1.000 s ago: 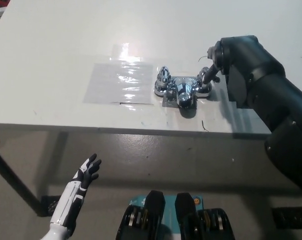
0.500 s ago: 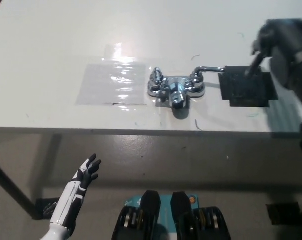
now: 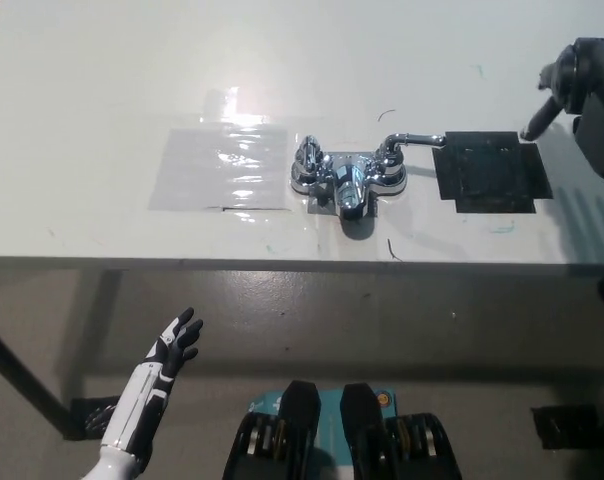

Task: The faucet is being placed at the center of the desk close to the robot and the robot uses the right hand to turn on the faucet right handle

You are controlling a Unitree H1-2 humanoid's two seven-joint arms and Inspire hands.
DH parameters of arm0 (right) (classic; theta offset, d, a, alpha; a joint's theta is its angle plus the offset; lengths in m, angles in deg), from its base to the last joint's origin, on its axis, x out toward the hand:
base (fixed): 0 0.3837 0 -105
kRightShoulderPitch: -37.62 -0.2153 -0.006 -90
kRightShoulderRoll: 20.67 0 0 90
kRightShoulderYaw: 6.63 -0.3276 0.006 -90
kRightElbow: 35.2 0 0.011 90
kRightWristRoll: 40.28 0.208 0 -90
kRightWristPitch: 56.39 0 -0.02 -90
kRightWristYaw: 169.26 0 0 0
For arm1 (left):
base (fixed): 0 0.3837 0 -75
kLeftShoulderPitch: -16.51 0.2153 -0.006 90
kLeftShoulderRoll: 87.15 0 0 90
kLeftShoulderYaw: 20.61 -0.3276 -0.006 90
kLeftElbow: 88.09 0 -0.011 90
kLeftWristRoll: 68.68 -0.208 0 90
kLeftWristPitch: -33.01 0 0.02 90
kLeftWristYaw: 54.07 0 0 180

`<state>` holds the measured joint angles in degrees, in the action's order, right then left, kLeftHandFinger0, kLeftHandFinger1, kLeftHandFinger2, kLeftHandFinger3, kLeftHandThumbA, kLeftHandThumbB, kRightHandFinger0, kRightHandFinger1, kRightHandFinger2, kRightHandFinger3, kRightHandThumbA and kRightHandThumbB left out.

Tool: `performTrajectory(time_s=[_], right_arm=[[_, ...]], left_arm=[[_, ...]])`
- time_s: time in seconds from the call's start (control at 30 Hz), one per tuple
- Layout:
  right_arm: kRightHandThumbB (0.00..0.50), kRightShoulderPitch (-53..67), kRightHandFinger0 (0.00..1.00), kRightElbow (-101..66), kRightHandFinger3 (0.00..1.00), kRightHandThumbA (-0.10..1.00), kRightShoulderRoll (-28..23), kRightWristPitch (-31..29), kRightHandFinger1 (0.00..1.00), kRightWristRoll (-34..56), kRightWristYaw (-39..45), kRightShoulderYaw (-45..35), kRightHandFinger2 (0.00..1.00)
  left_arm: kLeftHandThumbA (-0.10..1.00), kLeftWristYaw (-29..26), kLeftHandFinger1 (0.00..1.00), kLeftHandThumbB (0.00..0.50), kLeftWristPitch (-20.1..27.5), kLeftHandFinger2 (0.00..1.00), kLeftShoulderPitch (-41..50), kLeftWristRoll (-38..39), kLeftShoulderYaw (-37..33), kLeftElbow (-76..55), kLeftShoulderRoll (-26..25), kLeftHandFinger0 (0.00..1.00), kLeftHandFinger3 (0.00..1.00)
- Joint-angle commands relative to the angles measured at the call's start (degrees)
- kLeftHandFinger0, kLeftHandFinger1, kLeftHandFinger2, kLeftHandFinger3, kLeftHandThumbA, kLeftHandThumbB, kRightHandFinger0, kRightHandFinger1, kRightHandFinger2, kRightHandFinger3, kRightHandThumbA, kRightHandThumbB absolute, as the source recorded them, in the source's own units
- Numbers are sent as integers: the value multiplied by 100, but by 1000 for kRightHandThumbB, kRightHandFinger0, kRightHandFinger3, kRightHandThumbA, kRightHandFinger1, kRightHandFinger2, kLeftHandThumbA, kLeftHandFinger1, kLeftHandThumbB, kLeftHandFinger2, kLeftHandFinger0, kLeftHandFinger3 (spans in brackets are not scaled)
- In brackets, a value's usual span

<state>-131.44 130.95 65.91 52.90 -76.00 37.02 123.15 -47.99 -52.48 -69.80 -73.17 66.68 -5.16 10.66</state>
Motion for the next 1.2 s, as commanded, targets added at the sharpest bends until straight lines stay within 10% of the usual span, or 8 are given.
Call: performTrajectory(time_s=[0.0, 0.27, 0.5, 0.9, 1.17], right_arm=[[251, -332, 1000, -1544, 1000, 1000, -765, 448, 1000, 538, -1466, -1371, 1000], [211, 1394, 1000, -6993, 1000, 1000, -1195, 722, 1000, 1221, -1544, -4517, 1000], [271, 2284, 1000, -9808, 1000, 997, -970, 221, 1000, 2859, -1380, -6329, 1000], [301, 3956, 1000, -12536, 1000, 1000, -985, -447, 1000, 5771, -2186, -7208, 1000], [320, 4989, 1000, -13055, 1000, 1000, -576, -1329, 1000, 6121, -2718, -6684, 1000]], left_arm=[[1000, 96, 1000, 160, 89, 1000, -145, 143, 12, -104, -87, 1000, 1000], [965, 25, 1000, 158, -109, 1000, -521, 264, 182, -104, -98, 1000, 1000], [1000, 9, 1000, 141, -360, 1000, -1024, 413, 324, -80, -143, 1000, 1000], [1000, 7, 1000, 120, -329, 1000, -1609, 459, 402, 188, -215, 1000, 1000], [1000, -34, 1000, 139, -333, 1000, -1954, 385, 408, 379, -221, 1000, 1000]])
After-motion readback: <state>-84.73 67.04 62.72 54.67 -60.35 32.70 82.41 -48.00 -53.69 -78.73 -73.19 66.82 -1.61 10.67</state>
